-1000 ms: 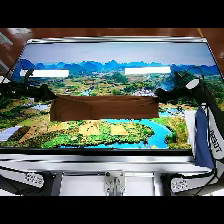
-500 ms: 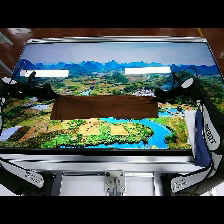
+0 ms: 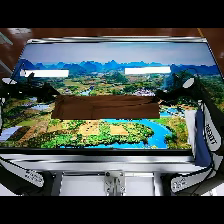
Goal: Fold the shirts.
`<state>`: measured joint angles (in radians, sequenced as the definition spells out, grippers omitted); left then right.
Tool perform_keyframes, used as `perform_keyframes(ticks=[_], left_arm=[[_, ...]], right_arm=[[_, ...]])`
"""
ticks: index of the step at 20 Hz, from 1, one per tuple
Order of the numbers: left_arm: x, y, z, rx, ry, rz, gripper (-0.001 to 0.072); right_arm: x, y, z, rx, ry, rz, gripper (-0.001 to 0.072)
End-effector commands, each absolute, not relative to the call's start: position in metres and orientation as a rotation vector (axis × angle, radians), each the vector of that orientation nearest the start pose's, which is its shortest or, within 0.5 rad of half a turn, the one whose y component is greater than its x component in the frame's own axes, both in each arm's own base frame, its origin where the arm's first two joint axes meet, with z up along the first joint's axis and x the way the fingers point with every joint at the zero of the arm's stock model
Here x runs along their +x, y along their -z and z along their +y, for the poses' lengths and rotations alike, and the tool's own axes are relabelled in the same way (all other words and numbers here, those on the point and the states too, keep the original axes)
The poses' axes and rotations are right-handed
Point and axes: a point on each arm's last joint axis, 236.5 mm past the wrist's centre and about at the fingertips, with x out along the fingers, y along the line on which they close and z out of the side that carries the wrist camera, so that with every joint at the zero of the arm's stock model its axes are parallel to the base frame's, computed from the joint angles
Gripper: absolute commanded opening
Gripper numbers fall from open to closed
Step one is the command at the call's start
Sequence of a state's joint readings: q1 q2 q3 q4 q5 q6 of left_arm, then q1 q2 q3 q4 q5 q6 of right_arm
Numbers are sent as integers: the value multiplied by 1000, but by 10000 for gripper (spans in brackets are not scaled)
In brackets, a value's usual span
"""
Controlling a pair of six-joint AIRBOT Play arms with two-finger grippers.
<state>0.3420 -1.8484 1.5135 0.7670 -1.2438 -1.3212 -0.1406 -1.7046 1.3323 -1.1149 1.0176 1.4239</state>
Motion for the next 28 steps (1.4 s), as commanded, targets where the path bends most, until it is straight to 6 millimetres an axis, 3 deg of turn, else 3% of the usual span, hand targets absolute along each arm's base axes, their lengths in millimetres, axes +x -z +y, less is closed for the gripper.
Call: perform_keyframes(ticks=[1, 2, 6, 12, 13, 14, 16, 17, 19, 20, 22, 23, 24, 28], left_arm=[[474, 46, 9, -852, 317, 1312, 464], [471, 43, 11, -856, 321, 1317, 464], [467, 38, 8, -855, 338, 1328, 464], [475, 20, -21, -913, 435, 1291, 464], [476, 17, -25, -923, 447, 1285, 464], [477, 15, -29, -928, 456, 1282, 463], [478, 12, -35, -939, 473, 1279, 464], [478, 10, -38, -942, 483, 1279, 462], [477, 9, -44, -940, 497, 1286, 435], [477, 9, -50, -934, 506, 1291, 318], [474, 9, -71, -901, 543, 1310, 164], [472, 8, -90, -852, 604, 1310, 78], [468, 6, -112, -802, 667, 1311, 37], [450, 8, -233, -647, 812, 1329, 37]], right_arm=[[458, 78, 0, 452, -94, 1309, 606], [455, 78, -4, 527, -71, 1326, 675], [462, 85, 21, 751, -173, 1325, 675], [463, 123, 53, 764, -181, 1383, 671], [466, 124, 54, 766, -168, 1373, 638], [470, 124, 54, 766, -160, 1360, 498], [472, 124, 52, 765, -154, 1351, 119], [472, 121, 52, 751, -165, 1345, 77], [472, 107, 53, 686, -220, 1318, 74], [472, 94, 51, 653, -230, 1300, 73], [472, 62, 46, 584, -242, 1250, 73], [471, 43, 45, 559, -251, 1221, 73], [470, 20, 46, 543, -265, 1187, 73], [442, -70, 59, 498, -332, 1087, 73]])
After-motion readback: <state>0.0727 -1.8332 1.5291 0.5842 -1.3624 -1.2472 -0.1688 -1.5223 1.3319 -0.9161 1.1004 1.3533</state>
